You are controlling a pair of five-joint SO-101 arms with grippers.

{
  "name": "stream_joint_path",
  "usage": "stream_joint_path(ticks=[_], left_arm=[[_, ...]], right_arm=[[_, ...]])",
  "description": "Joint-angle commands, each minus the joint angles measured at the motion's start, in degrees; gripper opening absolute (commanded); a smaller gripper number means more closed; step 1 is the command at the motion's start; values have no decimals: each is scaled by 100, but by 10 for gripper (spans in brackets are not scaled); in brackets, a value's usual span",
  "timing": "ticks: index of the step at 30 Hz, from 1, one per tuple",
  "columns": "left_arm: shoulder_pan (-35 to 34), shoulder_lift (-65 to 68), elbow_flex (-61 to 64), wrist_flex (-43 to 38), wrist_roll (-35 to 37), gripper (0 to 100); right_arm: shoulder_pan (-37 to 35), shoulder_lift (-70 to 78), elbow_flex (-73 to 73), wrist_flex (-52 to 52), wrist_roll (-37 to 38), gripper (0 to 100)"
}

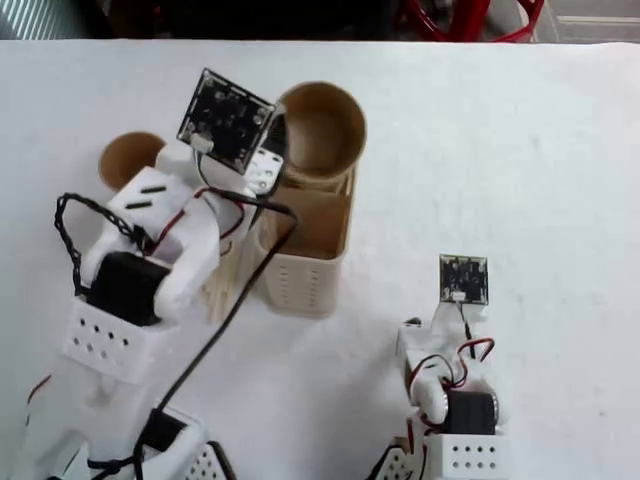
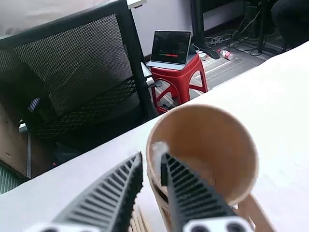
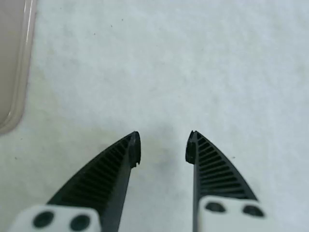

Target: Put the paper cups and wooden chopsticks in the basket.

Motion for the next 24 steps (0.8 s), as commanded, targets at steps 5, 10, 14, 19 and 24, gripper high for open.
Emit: stream_joint_path(ticks=[5, 10, 14, 19, 24], left_arm=[[-57, -48, -835, 26, -35, 83], [-1095, 163, -809, 114, 18, 83], [-2563, 804, -712, 0, 492, 86], [-3556, 1684, -624, 211, 1398, 88], [-3811, 2343, -624, 492, 1952, 168]], right_arm=[[-22, -48, 53, 40, 44, 159], [-22, -48, 53, 40, 44, 159], [-22, -48, 53, 40, 44, 159], [-22, -48, 53, 40, 44, 159], [-22, -48, 53, 40, 44, 159]])
